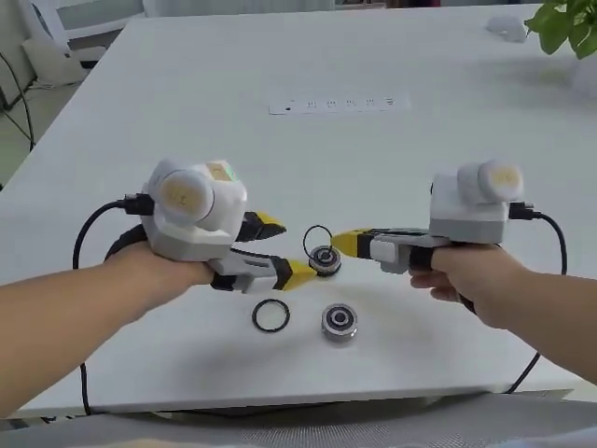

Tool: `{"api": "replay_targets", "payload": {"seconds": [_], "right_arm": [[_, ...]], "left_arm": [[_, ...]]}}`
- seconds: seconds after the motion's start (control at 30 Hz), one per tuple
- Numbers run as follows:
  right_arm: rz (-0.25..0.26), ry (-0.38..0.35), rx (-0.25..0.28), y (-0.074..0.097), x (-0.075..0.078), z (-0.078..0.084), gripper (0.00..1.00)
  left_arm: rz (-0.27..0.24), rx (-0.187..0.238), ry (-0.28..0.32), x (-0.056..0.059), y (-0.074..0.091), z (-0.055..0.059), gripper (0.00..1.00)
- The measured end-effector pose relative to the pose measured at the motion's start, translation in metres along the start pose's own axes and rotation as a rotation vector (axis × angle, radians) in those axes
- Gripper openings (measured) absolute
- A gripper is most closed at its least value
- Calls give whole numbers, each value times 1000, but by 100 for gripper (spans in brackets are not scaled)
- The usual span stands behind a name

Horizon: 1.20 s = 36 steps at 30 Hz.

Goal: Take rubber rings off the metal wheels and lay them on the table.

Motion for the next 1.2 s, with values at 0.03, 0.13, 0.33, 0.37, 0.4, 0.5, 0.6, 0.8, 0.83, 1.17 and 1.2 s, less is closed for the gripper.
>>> {"api": "replay_targets", "payload": {"seconds": [0.03,0.13,0.33,0.37,0.4,0.5,0.6,0.8,0.83,1.17,1.2], "right_arm": [[-2,-2,2,0,-1,0,0],[-9,0,3,1,-5,-1,0],[-17,3,3,1,-9,-3,0],[-21,2,1,1,-10,-3,0],[-23,3,-1,1,-11,-3,0],[-30,4,-5,1,-13,-2,0],[-39,3,-9,0,-16,-2,0],[-57,-1,-22,-2,-21,0,0],[-60,-2,-24,-2,-22,0,0],[-93,-7,-57,-7,-30,4,0],[-100,-10,-64,-8,-31,6,0]], "left_arm": [[-2,2,3,0,2,0,47],[-5,7,9,1,8,1,48],[-9,17,20,3,18,4,51],[-9,17,21,4,20,4,52],[-7,18,22,5,22,6,52],[-4,16,24,7,27,9,54],[-2,18,30,8,33,13,56],[-1,5,31,7,44,22,59],[-3,2,29,7,46,23,60],[-6,-19,9,8,59,34,64],[-4,-18,11,9,60,34,65]]}}
Point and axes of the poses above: the centre of the closed fingertips' face, and the gripper's own axes: y roughly backward along the fingers, x roughly to its right, z roughly out of its underside, the point moved 7 cm from there along y, roughly backward along the fingers, and after that the axes turned 2 degrees about y, right-handed, at the moved point
